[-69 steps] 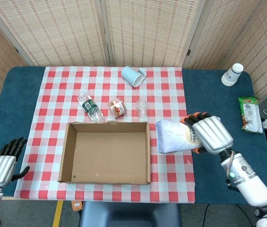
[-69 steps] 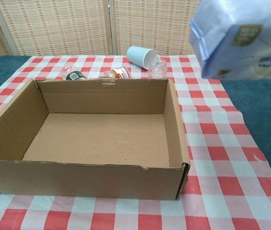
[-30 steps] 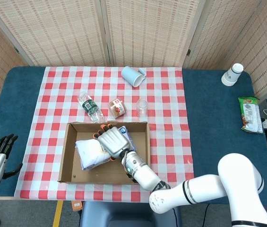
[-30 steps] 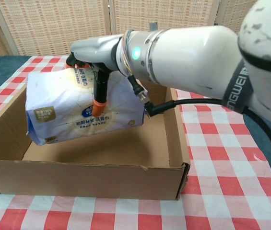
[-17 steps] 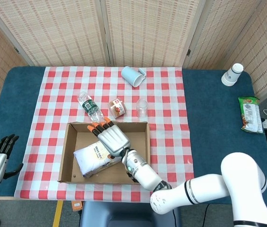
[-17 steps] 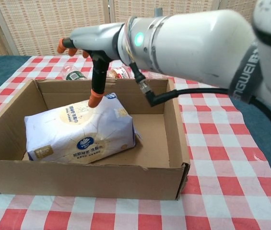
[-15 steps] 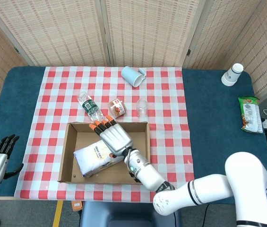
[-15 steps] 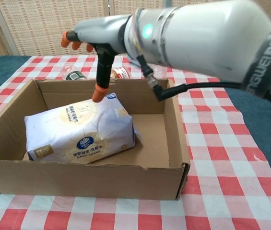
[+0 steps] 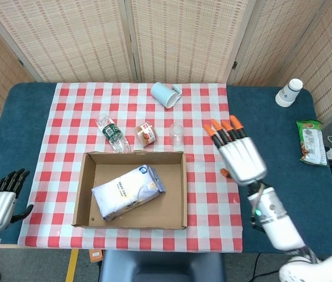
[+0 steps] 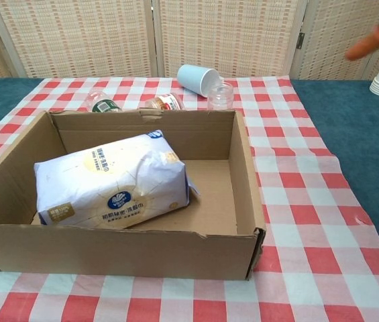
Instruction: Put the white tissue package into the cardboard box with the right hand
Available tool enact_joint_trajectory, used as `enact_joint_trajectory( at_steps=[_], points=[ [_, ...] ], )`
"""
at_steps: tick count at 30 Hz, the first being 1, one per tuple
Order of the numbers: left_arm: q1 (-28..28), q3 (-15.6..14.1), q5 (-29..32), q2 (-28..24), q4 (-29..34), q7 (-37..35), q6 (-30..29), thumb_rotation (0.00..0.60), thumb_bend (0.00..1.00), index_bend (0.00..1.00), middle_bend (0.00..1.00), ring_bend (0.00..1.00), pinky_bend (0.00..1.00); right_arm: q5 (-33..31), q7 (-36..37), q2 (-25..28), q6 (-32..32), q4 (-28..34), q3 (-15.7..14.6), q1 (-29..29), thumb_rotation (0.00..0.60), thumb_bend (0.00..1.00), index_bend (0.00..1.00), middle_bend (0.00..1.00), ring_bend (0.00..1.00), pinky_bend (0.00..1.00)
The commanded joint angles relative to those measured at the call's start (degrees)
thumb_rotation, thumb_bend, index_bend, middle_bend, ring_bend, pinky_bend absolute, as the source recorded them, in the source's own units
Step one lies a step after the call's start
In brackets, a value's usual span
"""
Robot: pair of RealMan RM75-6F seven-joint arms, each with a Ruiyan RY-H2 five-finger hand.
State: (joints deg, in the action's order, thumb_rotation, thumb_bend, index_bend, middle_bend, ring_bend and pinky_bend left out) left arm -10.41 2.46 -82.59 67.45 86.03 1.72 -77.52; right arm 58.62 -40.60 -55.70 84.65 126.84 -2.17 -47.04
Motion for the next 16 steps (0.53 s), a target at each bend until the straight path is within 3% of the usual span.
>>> enact_joint_trajectory(
  at_steps=[1, 4, 7, 11, 16],
  points=[
    [-0.05, -0.05, 0.17, 0.25, -0.11, 0.47, 0.17, 0.6, 0.28, 0.0, 0.0, 0.0, 0.13, 13.14, 13.36, 6.86, 5.38, -6.12, -9.77, 12.81, 0.6, 0.0, 0.0, 0.0, 0.0, 0.0],
    [0.04, 0.01, 0.14, 0.18, 0.15, 0.53, -0.14, 0.6, 0.28, 0.0, 0.0, 0.0, 0.13, 20.79, 21.55, 5.21, 7.35, -15.7, -12.79, 19.25, 0.6, 0.0, 0.0, 0.0, 0.0, 0.0],
    [0.12, 0.06, -0.01, 0.17, 0.35, 0.52, -0.5, 0.6, 0.28, 0.0, 0.0, 0.0, 0.13, 22.72, 24.68, 1.38, 9.29, -23.43, -13.63, 24.4, 0.6, 0.0, 0.01, 0.0, 0.0, 0.0],
    [-0.16, 0.05, 0.07, 0.36, 0.43, 0.91, 0.0, 0.6, 0.28, 0.0, 0.0, 0.0, 0.13, 23.79, 29.76, -3.87, 10.35, -31.4, -12.53, 29.37, 0.6, 0.0, 0.0, 0.0, 0.0, 0.0],
    [-0.39, 0.04, 0.03, 0.63, 0.45, 1.45, 0.24, 0.6, 0.28, 0.0, 0.0, 0.0, 0.13, 25.34, 32.71, -6.32, 10.91, -35.66, -10.23, 31.88, 0.6, 0.0, 0.0, 0.0, 0.0, 0.0]
  ],
)
